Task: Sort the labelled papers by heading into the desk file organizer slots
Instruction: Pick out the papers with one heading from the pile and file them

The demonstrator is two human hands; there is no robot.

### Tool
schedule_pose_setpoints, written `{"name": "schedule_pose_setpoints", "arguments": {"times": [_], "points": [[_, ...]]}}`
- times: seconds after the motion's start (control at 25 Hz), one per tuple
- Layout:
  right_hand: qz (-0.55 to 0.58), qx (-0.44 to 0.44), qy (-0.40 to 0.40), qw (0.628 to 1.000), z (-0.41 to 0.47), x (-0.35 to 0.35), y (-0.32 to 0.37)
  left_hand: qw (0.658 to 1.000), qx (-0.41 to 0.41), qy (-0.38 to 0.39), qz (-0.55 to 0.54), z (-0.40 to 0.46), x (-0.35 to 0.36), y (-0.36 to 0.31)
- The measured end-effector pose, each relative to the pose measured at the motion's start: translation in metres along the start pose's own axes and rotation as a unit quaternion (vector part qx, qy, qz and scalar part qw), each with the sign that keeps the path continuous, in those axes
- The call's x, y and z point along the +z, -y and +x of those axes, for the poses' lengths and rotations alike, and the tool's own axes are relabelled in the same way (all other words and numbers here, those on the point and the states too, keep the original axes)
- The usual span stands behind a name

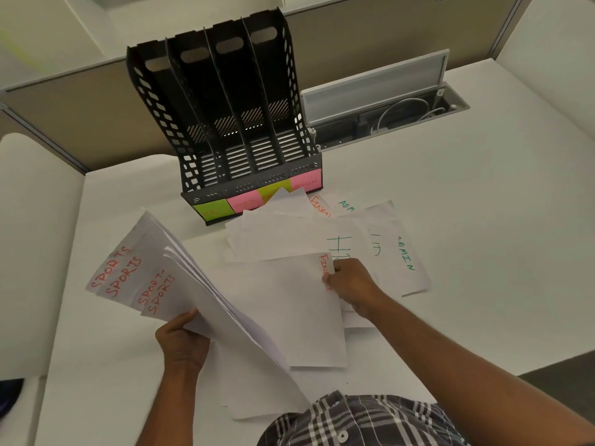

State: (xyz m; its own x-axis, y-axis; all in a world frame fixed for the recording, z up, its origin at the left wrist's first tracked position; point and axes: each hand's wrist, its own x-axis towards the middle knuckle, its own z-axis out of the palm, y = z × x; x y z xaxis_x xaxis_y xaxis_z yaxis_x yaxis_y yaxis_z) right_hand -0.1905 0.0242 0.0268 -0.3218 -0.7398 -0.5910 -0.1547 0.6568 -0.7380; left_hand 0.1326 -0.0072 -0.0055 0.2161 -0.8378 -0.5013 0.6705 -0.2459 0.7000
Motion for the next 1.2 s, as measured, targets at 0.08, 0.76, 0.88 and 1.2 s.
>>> {"name": "schedule_pose_setpoints", "arguments": {"times": [0.08, 0.76, 0.88, 1.2], "points": [[0.004, -0.018, -0.013, 1.0, -0.004, -0.007, 0.007, 1.0, 0.004, 0.008, 0.0, 0.002, -0.003, -0.001], [0.115, -0.02, -0.13, 0.985, 0.039, -0.102, -0.01, 0.996, 0.027, 0.087, -0.002, -0.012, 0.016, -0.037], [0.114, -0.027, -0.002, 0.993, 0.025, -0.073, -0.018, 0.988, 0.037, 0.098, 0.115, -0.011, 0.027, -0.025], [-0.089, -0.002, -0.184, 0.979, 0.032, -0.069, -0.007, 0.951, 0.018, 0.078, 0.299, -0.024, 0.026, 0.022]]}}
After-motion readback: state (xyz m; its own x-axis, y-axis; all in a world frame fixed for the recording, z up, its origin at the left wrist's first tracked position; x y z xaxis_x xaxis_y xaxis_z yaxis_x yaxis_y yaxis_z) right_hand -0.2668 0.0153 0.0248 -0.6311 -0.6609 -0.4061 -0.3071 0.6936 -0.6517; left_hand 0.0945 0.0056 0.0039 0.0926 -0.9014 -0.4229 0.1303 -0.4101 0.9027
